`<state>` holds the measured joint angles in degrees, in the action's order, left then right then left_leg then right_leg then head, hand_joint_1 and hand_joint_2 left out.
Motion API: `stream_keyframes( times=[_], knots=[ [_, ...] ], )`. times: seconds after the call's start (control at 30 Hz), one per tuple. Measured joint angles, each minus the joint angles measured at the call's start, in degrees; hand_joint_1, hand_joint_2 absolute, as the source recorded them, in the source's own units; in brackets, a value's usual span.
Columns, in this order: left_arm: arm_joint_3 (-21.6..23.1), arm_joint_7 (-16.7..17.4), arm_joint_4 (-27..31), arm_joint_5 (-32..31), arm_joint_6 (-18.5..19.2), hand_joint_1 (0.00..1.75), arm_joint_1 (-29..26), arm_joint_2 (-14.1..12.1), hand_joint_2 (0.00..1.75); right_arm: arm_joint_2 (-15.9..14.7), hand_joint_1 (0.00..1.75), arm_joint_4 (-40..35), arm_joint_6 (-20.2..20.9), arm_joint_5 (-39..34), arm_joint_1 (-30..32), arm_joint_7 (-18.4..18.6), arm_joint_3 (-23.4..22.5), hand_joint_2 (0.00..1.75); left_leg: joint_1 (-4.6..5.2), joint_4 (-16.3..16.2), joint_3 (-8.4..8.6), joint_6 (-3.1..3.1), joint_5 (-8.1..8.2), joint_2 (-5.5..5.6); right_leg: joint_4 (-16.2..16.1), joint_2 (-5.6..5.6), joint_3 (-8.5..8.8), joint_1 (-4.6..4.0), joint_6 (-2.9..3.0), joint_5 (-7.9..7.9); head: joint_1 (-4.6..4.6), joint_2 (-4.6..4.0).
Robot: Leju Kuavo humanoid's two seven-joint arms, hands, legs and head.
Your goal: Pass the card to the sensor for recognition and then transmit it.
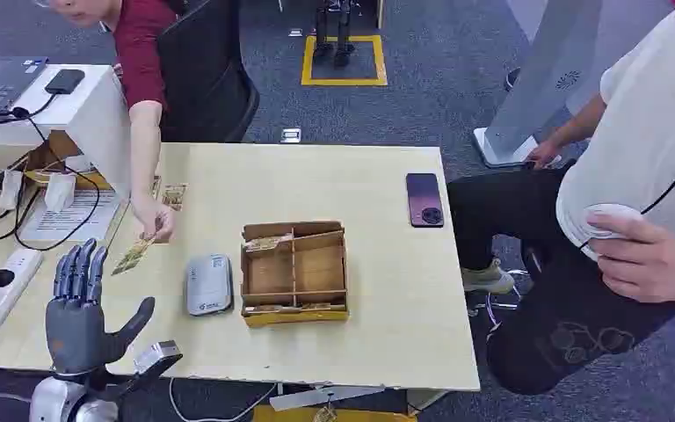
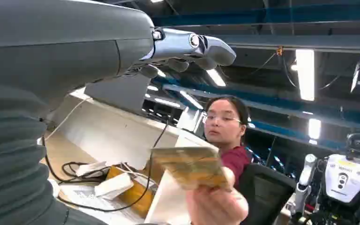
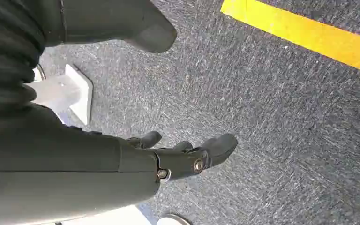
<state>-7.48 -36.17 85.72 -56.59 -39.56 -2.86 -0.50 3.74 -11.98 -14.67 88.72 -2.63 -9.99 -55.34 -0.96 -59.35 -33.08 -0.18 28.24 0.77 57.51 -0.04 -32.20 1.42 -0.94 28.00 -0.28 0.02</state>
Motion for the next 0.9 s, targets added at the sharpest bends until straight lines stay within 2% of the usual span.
stream_keyframes(
  times=[0.47, 0.5, 0.57, 0.9],
  knots=[
    [-1.25, 0.15, -1.9, -0.83, 0.0, 0.0, 0.73, 0.13, 1.75, 0.0, 0.0, 0.0, -0.02, 0.0, 0.02, 0.31, 0.15, 1.75, 0.0, 0.0, 0.0, 0.0, 0.0, -0.01, 0.0, 0.01, -0.01, 0.0, 0.0, 0.0, 0.0, 0.0],
    [-1.27, 0.88, -1.99, -0.87, 0.0, 1.75, 0.73, 0.11, 1.75, 0.0, 0.0, 0.0, 0.0, 0.0, 0.02, 0.31, 0.15, 1.75, 0.0, 0.0, 0.0, 0.0, 0.0, -0.01, 0.0, 0.01, -0.01, 0.0, 0.0, 0.0, 0.0, 0.0],
    [-1.09, 3.91, -1.94, -0.86, 0.0, 1.75, 0.71, -0.34, 1.75, 0.0, 0.0, 0.0, 0.0, 0.0, 0.02, 0.31, 0.15, 1.75, 0.0, 0.0, 0.0, 0.0, 0.0, -0.01, 0.0, 0.01, -0.02, 0.0, 0.0, 0.0, 0.0, 0.0],
    [-1.09, 2.1, -2.95, 1.55, 0.0, 1.75, 0.67, -1.07, 1.75, 0.0, 0.0, 0.0, -0.13, 0.0, 0.01, 0.17, 0.15, 1.75, 0.0, 0.0, -0.01, 0.0, 0.0, -0.01, 0.0, 0.01, -0.02, 0.0, 0.0, 0.0, -0.02, 0.0]
  ],
)
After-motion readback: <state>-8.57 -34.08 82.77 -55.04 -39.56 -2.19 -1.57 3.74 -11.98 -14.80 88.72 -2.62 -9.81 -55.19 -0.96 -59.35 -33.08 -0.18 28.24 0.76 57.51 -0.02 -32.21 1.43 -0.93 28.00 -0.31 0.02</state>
